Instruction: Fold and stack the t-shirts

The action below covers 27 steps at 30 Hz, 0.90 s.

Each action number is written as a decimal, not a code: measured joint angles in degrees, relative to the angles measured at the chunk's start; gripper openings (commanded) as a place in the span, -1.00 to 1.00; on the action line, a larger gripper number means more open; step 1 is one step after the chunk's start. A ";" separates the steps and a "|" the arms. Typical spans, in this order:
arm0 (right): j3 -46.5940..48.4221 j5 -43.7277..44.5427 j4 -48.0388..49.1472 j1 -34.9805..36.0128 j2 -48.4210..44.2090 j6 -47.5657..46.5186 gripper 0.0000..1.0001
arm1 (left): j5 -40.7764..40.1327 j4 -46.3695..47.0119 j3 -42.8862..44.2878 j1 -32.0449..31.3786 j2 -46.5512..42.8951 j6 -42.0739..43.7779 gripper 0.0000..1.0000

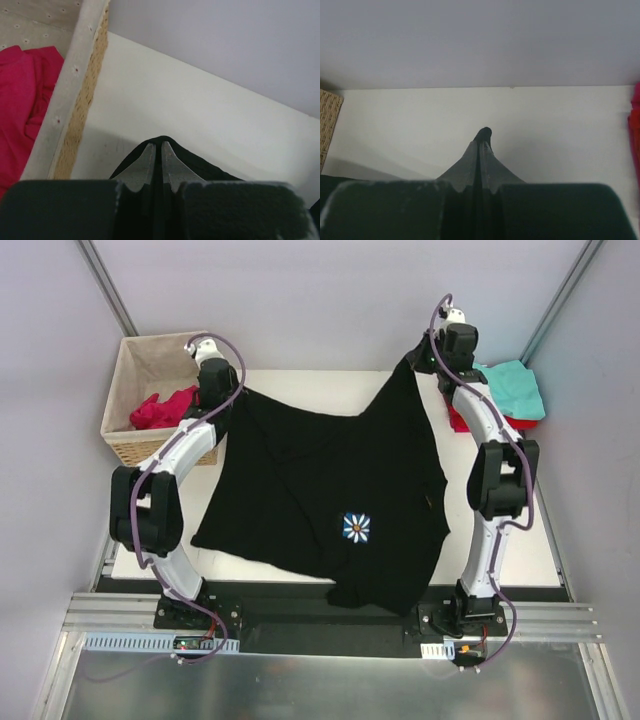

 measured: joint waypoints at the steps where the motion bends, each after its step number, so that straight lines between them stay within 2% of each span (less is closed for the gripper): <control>1: 2.43 -0.31 -0.48 0.00 1.97 0.35 -0.98 | -0.52 -0.33 1.44 0.37 1.27 -0.35 -1.00; 8: 23.61 -1.86 -5.09 0.02 17.77 4.04 -0.98 | -3.30 -3.21 9.25 1.55 9.92 -2.51 -1.00; 11: 28.39 -2.14 -5.70 0.26 21.79 5.38 -0.98 | -3.69 -4.72 10.91 2.19 12.13 -3.65 -1.00; 13: 28.81 -2.16 -5.70 0.46 22.82 6.16 -0.42 | -3.98 -5.97 12.94 2.47 13.75 -4.48 -0.97; 14: 28.79 -2.19 -5.73 0.57 23.12 6.45 -0.09 | -4.11 -6.58 13.97 2.56 14.56 -4.70 -0.72; 15: 28.79 -2.19 -5.79 0.68 23.23 7.02 0.48 | -4.33 -6.78 14.84 2.56 15.23 -4.81 -0.26; 16: 28.57 -2.08 -5.70 0.85 23.23 7.13 0.78 | -4.59 -7.13 15.61 2.58 15.69 -4.90 0.29; 17: 28.17 -2.01 -5.38 1.03 23.21 7.34 0.99 | -4.76 -7.45 16.20 2.62 16.11 -4.76 0.97; 18: 27.58 -1.88 -4.70 1.20 22.97 7.15 0.92 | -4.90 -7.61 16.61 2.86 16.33 -4.85 0.98; 23: 21.18 -1.29 -4.57 2.08 19.39 5.18 0.92 | -4.70 -8.26 17.33 2.93 15.69 -5.14 0.98; 27: 8.17 -0.33 -4.48 3.26 7.69 3.50 0.92 | 0.96 -10.08 15.23 2.95 9.86 -5.81 0.98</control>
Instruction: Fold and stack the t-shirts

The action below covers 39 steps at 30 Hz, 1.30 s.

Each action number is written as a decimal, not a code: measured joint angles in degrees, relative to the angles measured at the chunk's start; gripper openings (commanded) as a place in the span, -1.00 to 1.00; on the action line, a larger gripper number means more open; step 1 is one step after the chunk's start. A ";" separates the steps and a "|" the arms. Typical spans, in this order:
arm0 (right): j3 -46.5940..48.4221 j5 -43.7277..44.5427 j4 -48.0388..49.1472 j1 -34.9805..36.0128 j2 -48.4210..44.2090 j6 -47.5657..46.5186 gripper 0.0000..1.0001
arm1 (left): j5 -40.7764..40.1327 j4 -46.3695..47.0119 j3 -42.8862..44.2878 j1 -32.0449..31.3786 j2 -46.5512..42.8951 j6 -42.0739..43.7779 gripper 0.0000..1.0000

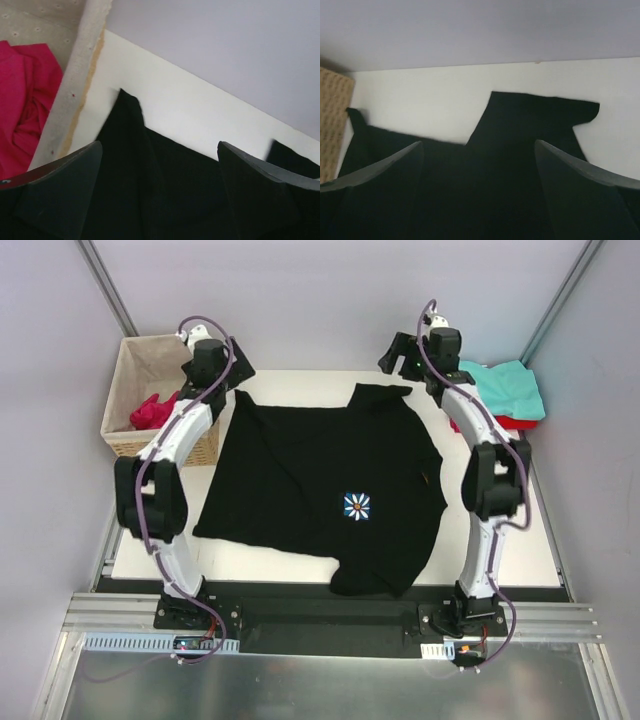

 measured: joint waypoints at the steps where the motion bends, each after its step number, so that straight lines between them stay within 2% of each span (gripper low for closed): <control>1: -4.59 0.42 -0.37 0.59 -4.83 -0.22 0.92 | 1.92 -1.46 -0.26 -0.09 -2.43 -0.44 0.98; 4: -15.72 1.57 -1.95 3.39 -20.37 0.28 0.92 | 6.71 -5.51 -0.92 -1.03 -10.60 -2.34 0.98; 7: -25.68 2.62 -2.36 7.02 -34.49 0.52 0.92 | 9.29 -7.41 -7.17 -4.37 -22.29 -4.00 0.98; 9: -31.43 3.28 -3.67 9.55 -40.94 0.52 0.92 | 9.88 -9.31 -11.56 -7.08 -28.72 -4.92 0.98; 11: -36.46 4.09 -4.42 10.84 -43.63 0.59 0.92 | 11.58 -10.95 -16.37 -9.38 -34.07 -5.73 0.98; 14: -43.28 5.42 -6.19 10.95 -42.05 0.74 0.92 | 12.70 -14.32 -22.49 -9.88 -38.64 -6.40 0.98; 19: -49.86 6.99 -11.93 10.67 -32.63 0.96 0.92 | 12.61 -20.24 -30.27 -9.46 -43.78 -6.56 0.98; 27: -45.53 7.13 -11.87 10.67 -22.91 1.18 0.92 | 11.21 -23.23 -31.28 -9.46 -49.55 -5.84 0.98; 39: -36.61 6.58 -10.34 7.96 -12.98 1.81 0.92 | 7.82 -25.38 -30.69 -9.46 -46.77 -2.86 0.98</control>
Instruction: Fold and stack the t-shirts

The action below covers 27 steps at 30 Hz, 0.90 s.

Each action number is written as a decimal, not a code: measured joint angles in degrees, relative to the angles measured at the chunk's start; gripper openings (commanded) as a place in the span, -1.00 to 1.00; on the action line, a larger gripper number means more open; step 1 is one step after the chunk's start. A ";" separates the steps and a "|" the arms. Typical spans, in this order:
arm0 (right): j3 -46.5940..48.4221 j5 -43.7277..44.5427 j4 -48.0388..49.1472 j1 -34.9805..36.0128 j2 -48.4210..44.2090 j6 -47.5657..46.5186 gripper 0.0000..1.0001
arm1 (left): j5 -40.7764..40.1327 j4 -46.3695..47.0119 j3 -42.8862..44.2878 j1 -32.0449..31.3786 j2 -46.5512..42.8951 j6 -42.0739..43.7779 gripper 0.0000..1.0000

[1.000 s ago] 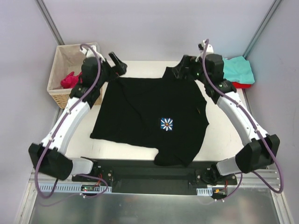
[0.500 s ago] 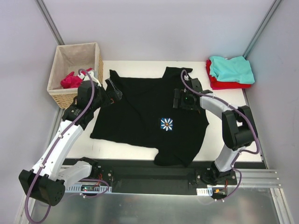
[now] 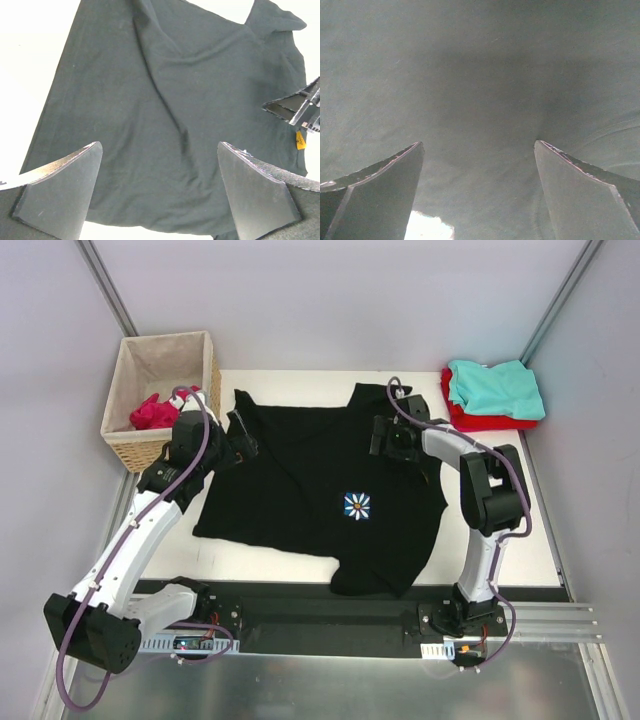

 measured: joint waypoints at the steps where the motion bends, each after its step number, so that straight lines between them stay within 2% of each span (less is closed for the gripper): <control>1: 0.13 0.09 0.11 -0.63 0.26 0.07 0.92 | -0.22 -0.07 0.24 0.00 0.26 0.13 0.98; 5: 1.29 0.39 -0.39 -2.73 1.14 0.55 0.92 | -0.74 -0.11 1.51 0.02 1.18 0.44 0.98; 10: 7.85 1.40 -3.78 -4.50 5.09 0.02 0.92 | -1.38 -0.07 2.25 0.02 2.69 0.76 0.98; 23: 32.13 1.97 -14.82 -8.09 19.08 -2.97 0.92 | -3.74 -0.33 2.25 0.02 3.39 1.46 0.98; 27: 30.12 1.81 -14.82 -8.09 17.31 -3.34 0.92 | -4.26 -0.37 2.25 0.02 3.30 1.44 0.98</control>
